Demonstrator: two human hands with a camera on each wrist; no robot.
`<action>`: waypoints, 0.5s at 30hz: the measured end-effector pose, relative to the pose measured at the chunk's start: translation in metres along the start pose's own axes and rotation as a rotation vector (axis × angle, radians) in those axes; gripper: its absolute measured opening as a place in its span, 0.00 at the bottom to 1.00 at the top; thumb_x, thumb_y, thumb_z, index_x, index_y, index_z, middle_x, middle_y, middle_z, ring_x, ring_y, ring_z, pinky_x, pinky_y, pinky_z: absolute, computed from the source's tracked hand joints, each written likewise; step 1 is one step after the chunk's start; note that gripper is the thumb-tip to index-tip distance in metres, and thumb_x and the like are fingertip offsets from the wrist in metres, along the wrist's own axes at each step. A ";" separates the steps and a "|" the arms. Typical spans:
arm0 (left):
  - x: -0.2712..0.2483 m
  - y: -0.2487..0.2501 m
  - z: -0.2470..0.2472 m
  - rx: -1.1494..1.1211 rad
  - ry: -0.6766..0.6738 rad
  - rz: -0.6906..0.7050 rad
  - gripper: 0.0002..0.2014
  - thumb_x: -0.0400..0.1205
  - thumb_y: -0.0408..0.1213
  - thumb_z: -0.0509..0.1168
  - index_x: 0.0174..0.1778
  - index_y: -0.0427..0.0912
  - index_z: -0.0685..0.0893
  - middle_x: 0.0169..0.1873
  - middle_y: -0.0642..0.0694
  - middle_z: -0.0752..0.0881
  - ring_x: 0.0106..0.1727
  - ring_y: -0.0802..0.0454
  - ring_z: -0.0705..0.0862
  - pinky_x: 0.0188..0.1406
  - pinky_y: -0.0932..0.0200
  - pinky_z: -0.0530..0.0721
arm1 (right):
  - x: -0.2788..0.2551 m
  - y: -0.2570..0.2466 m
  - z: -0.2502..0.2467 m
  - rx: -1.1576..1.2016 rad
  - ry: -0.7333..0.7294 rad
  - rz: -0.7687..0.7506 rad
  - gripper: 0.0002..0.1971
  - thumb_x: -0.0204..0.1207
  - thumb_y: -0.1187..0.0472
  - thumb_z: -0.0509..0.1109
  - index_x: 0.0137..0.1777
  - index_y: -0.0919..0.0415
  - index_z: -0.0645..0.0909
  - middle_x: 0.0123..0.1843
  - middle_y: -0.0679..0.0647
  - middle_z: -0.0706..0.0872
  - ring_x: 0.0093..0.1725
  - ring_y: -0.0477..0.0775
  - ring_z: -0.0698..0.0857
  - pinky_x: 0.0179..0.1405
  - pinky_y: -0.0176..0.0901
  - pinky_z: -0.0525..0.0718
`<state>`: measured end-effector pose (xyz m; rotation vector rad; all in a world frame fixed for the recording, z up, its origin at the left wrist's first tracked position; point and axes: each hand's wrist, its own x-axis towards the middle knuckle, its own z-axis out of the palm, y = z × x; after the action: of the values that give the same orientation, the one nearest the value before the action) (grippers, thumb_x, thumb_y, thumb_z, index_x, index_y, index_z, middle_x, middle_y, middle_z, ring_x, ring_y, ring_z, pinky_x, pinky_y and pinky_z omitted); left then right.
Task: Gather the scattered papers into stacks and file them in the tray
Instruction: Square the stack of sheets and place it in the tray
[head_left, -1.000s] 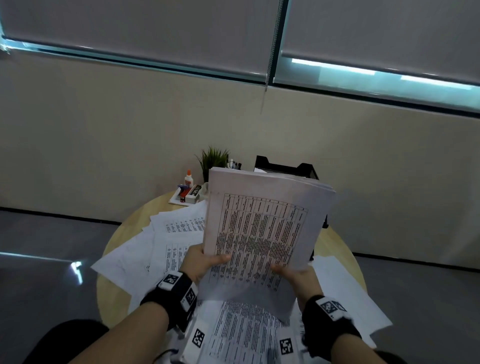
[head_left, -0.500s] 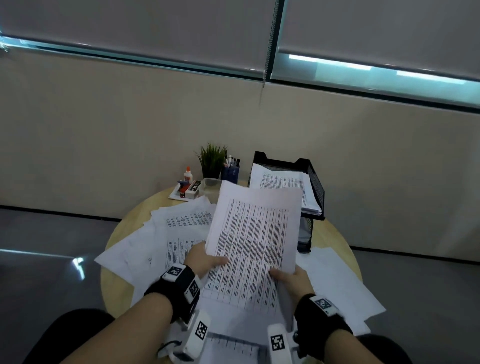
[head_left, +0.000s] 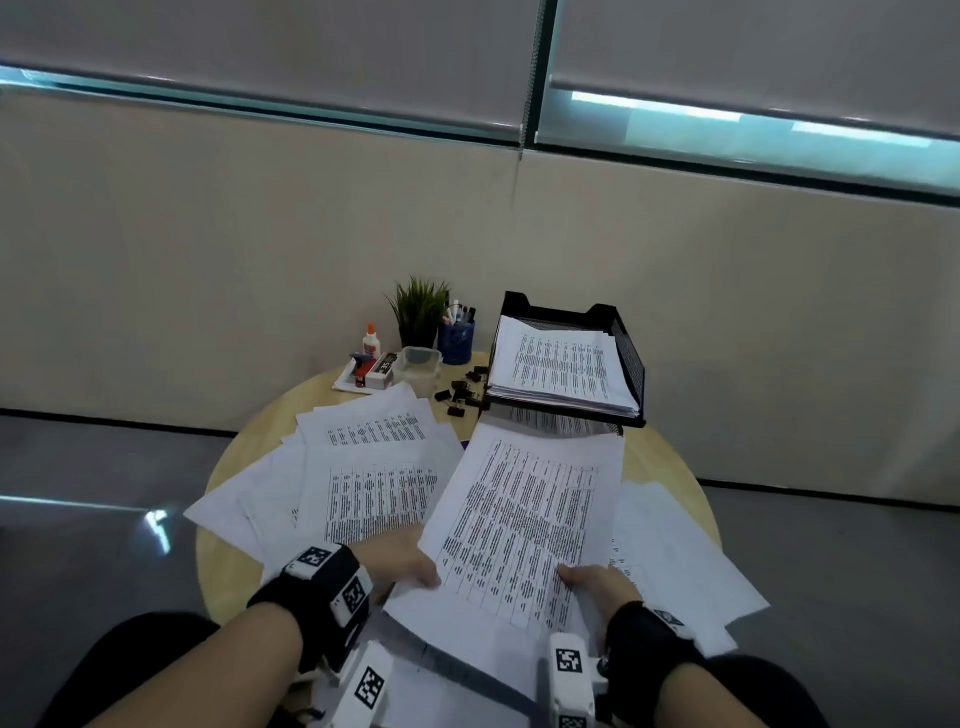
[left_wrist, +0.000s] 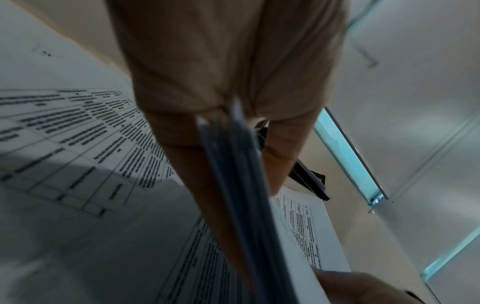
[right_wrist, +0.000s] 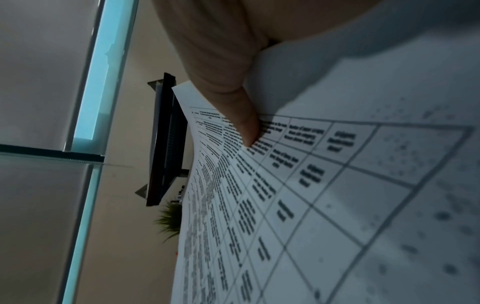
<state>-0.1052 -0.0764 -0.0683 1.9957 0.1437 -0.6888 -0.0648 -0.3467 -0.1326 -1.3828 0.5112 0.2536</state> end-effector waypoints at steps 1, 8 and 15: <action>-0.012 0.006 0.000 -0.039 -0.028 0.013 0.32 0.60 0.36 0.73 0.63 0.42 0.78 0.64 0.35 0.83 0.65 0.35 0.81 0.65 0.38 0.80 | 0.004 -0.004 -0.002 -0.054 -0.011 0.009 0.58 0.45 0.60 0.88 0.76 0.79 0.63 0.75 0.65 0.73 0.70 0.70 0.76 0.74 0.62 0.70; -0.004 0.020 0.002 -0.369 -0.010 0.000 0.29 0.79 0.15 0.55 0.69 0.50 0.72 0.68 0.44 0.78 0.60 0.38 0.83 0.37 0.46 0.90 | 0.018 -0.047 -0.003 -0.140 -0.095 0.023 0.63 0.48 0.57 0.90 0.82 0.67 0.57 0.82 0.62 0.65 0.79 0.69 0.64 0.76 0.74 0.53; 0.032 0.040 -0.004 -0.521 0.053 0.072 0.27 0.80 0.15 0.54 0.71 0.46 0.71 0.69 0.42 0.77 0.59 0.38 0.84 0.32 0.51 0.90 | -0.002 -0.106 -0.001 -0.162 -0.273 -0.109 0.13 0.78 0.77 0.64 0.61 0.71 0.77 0.64 0.68 0.82 0.50 0.60 0.83 0.61 0.52 0.83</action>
<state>-0.0621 -0.0997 -0.0523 1.5110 0.2540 -0.4905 -0.0181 -0.3667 -0.0394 -1.5000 0.1915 0.3953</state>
